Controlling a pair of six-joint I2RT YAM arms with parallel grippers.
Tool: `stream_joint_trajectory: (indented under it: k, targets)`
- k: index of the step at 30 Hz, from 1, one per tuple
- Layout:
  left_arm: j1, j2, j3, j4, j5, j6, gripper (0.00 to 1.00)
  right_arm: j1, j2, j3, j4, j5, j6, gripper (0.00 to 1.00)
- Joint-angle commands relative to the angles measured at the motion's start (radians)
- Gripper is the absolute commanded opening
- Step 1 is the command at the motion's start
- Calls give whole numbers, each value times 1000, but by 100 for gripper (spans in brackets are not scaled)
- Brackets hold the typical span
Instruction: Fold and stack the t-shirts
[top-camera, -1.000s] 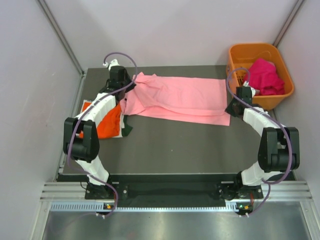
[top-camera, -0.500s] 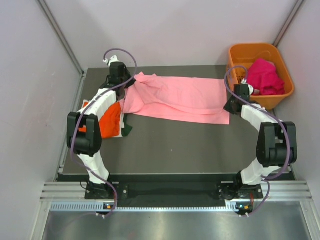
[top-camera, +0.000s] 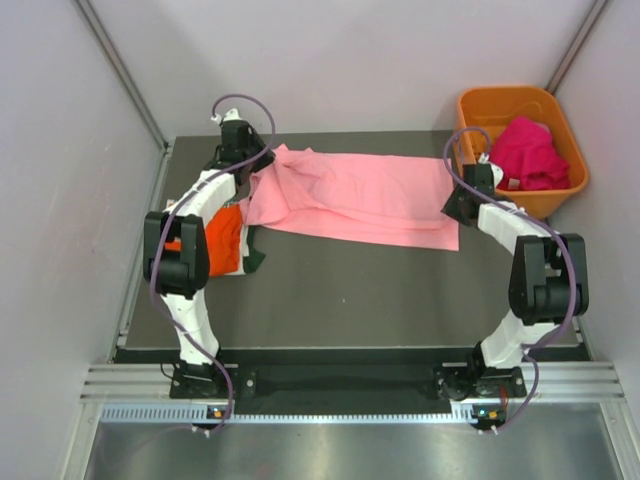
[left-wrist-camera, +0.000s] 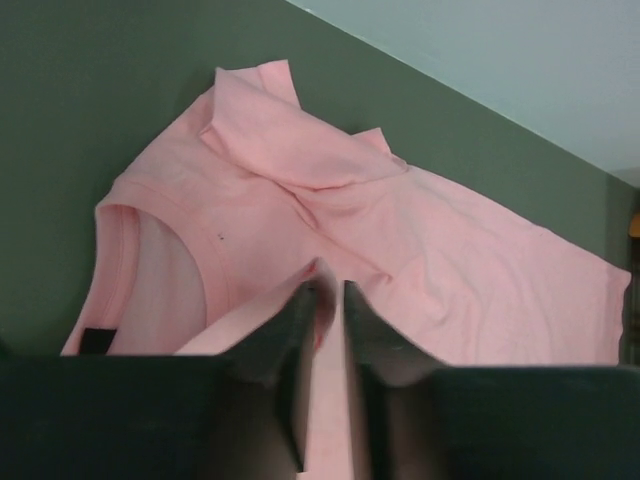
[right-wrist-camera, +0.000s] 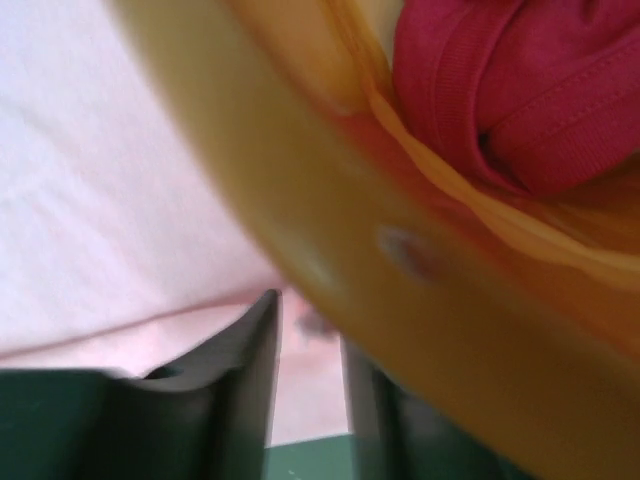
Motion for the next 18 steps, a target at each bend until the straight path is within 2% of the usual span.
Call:
stream_joint_trajectory:
  k: [1, 3, 7, 11, 14, 18]
  targets:
    - [17, 20, 80, 47, 111, 36, 28, 18, -33, 45, 24, 68, -12, 41]
    - [17, 4, 66, 59, 99, 38, 40, 22, -75, 19, 38, 90, -23, 58]
    - [17, -64, 43, 58, 75, 56, 48, 34, -140, 3, 12, 128, -43, 64]
    - [15, -134, 42, 16, 59, 69, 50, 52, -226, -37, -10, 134, -66, 65]
    - [15, -217, 0, -17, 39, 67, 50, 68, -312, -110, -7, 128, -55, 61]
    - [15, -361, -157, -11, 13, 36, 50, 74, -460, -248, 48, 113, 3, 54]
